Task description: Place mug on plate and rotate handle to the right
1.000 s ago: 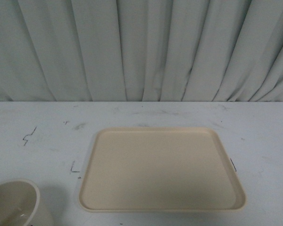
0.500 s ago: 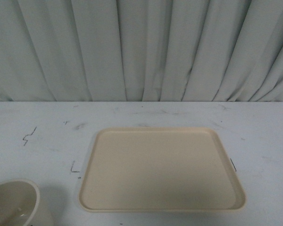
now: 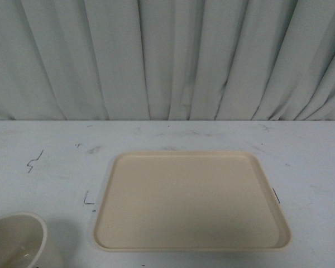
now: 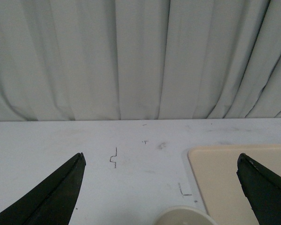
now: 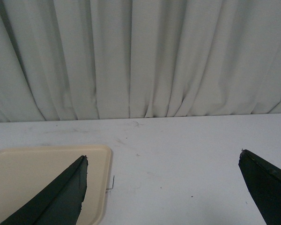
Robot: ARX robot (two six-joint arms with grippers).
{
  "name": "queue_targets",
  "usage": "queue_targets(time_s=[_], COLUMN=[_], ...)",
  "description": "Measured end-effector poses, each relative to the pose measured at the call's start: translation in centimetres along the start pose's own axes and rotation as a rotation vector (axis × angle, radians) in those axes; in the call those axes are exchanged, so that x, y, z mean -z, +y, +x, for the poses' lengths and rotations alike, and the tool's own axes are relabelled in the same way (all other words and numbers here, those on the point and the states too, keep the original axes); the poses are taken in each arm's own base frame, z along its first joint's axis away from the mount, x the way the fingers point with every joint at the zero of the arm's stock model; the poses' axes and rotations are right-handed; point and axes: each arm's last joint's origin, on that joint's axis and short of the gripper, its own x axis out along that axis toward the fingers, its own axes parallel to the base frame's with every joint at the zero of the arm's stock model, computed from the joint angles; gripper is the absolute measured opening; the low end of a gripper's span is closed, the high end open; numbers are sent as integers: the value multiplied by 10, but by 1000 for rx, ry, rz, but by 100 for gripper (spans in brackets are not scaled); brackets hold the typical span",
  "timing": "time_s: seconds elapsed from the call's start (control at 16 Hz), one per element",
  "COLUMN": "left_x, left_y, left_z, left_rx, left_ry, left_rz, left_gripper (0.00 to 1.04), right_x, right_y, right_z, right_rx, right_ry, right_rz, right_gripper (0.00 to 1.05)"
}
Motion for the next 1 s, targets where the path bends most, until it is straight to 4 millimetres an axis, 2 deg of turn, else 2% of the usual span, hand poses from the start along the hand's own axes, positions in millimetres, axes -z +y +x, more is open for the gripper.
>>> queue_targets(time_s=[0.06,0.12,0.19,0.38,0.44,0.62,0.75,1.0], left_x=[2,-3,-12,-34,-30,2,17,32], left_y=[0,0,4,6,6,1,0,1], left_z=[-1,3,9,36,46,75,86,102], left_rx=[-28,-84,-136,-174,-170,-157,-183,-238], left_ry=[89,329,425,571,656,895,973,1031], left_rz=[-22,-87,-148,-231,-263,-381,-399,-377], left_gripper=[98,98,98,98,98,98,98,98], right_x=[0,0,0,0,0,0,0,0], right_y=[0,0,0,0,0,0,0,0], right_z=[0,0,0,0,0,0,0,0], right_rx=[0,1,-1,0,0,0,0,0], right_ry=[0,0,-2,0,0,0,0,0], right_rz=[0,0,1,1,1,1,1,1], right_gripper=[98,98,98,98,98,98,98,98])
